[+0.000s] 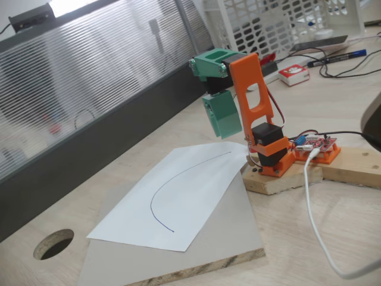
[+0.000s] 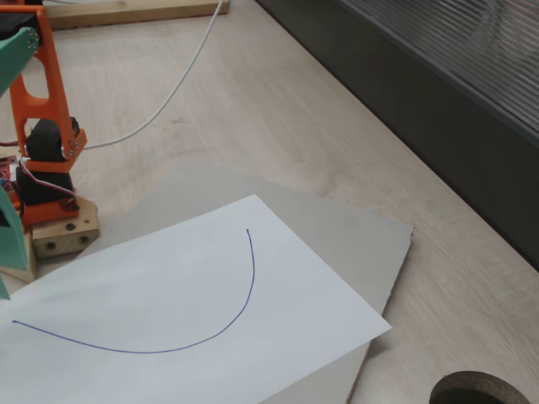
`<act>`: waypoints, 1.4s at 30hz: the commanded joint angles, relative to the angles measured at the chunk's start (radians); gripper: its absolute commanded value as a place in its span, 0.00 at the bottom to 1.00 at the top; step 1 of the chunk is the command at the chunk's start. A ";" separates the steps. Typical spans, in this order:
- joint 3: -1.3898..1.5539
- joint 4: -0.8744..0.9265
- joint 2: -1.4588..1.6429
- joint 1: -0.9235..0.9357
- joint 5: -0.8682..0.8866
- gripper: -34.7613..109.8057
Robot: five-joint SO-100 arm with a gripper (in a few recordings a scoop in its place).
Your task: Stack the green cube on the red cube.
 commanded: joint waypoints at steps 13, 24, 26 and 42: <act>0.005 0.008 0.083 0.009 0.000 0.24; 0.014 0.008 0.176 -0.284 0.000 0.24; 0.014 0.008 0.206 -0.354 0.000 0.24; 0.138 0.009 0.437 -0.721 0.011 0.24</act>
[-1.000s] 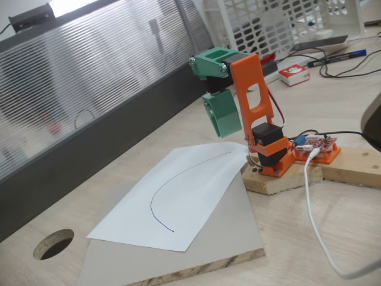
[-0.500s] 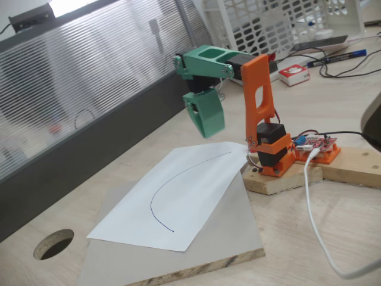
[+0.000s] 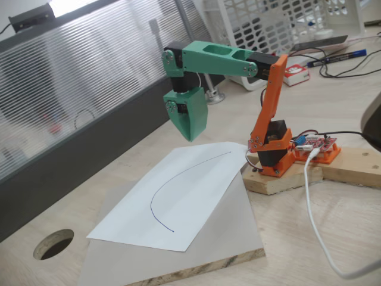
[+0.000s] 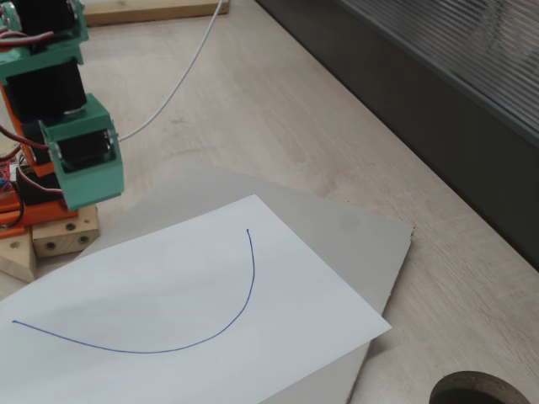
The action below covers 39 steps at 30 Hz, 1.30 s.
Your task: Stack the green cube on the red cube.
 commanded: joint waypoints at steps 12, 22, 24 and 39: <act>0.393 0.008 0.313 -0.012 0.015 0.24; 0.574 0.014 0.416 -0.011 0.087 0.24; 0.600 0.014 0.430 -0.011 0.084 0.24; 0.620 0.015 0.422 -0.005 0.080 0.24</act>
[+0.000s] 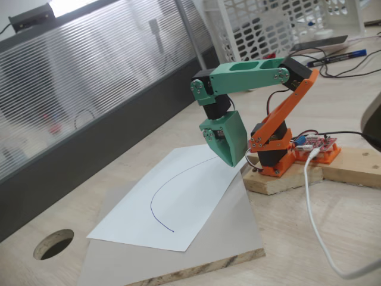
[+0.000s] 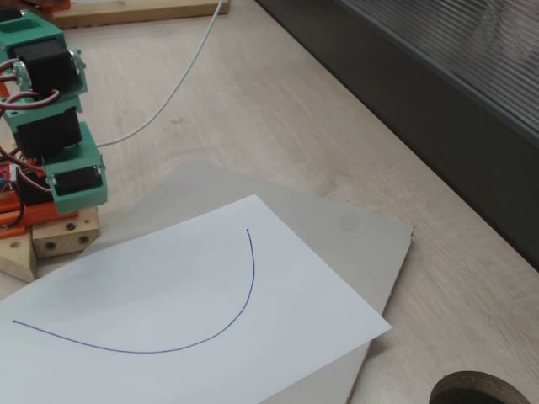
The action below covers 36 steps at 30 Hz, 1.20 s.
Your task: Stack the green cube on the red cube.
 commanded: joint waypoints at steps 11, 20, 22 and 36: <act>0.006 0.018 0.066 0.002 0.012 0.24; 0.008 0.009 0.064 0.000 0.015 0.24; 0.009 0.009 0.064 0.000 0.015 0.24; 0.235 0.008 0.077 0.003 0.017 0.24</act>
